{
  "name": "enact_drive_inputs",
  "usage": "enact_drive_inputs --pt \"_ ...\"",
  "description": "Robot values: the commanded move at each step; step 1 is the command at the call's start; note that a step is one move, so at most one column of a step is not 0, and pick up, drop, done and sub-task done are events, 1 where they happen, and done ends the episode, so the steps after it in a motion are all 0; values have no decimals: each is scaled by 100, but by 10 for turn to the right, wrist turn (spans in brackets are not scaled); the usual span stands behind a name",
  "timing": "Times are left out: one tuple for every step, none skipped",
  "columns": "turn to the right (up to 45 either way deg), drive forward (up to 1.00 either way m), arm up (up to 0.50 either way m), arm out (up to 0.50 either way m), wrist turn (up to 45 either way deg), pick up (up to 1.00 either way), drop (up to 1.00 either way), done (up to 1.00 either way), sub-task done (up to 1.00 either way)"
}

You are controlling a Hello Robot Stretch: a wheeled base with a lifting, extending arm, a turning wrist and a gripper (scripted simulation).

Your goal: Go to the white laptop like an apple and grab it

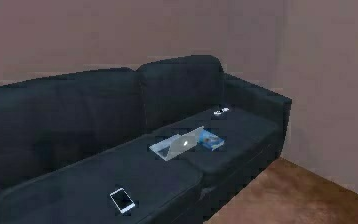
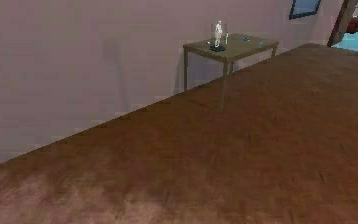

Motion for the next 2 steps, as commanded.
enact_drive_inputs --pt "0 45 0 0 0 0 0 0 0" --pt "-450 0 0 0 0 0 0 0 0"
